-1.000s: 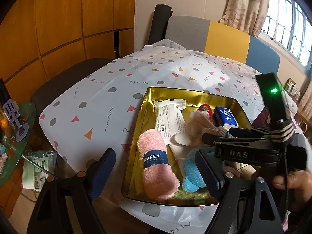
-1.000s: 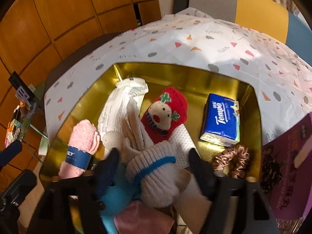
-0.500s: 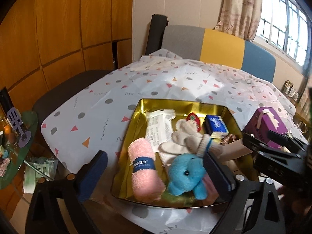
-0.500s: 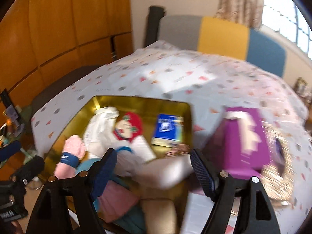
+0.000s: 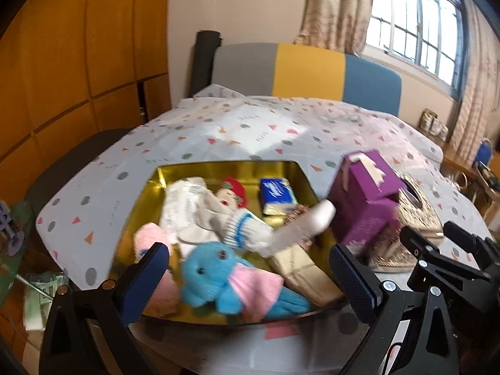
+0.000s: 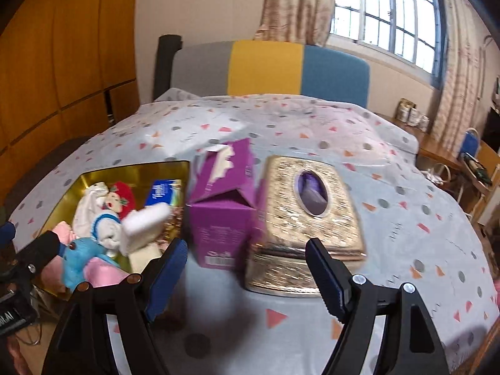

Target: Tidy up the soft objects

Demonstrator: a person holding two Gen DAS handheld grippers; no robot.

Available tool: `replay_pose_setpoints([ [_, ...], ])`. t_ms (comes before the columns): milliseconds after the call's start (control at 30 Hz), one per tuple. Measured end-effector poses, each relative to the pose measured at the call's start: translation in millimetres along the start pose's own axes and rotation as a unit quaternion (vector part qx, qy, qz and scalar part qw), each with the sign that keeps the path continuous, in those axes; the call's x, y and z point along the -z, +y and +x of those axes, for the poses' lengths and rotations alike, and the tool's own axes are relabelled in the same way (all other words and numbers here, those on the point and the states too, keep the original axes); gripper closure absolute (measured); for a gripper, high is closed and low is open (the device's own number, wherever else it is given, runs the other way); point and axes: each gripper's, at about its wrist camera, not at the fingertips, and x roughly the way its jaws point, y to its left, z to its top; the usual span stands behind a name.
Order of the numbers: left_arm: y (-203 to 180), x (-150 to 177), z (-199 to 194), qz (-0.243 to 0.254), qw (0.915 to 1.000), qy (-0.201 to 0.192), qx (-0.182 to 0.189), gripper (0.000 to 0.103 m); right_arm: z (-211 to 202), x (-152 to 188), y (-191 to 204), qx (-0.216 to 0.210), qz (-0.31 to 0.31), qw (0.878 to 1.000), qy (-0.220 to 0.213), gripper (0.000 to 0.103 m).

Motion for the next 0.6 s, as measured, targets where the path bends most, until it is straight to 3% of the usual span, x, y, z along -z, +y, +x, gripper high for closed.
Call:
replay_pose_setpoints([
  [167,-16.3,6.7,0.7,0.012,0.9999,0.001,-0.007,0.0,-3.5,7.2,-16.7,0.011,0.017,1.0,0.001,0.024],
  [600,-13.6,4.7,-6.0,0.002,0.9999,-0.01,-0.01,0.0,-4.1,9.8,-24.4,0.008,0.03,1.0,-0.002,0.024],
])
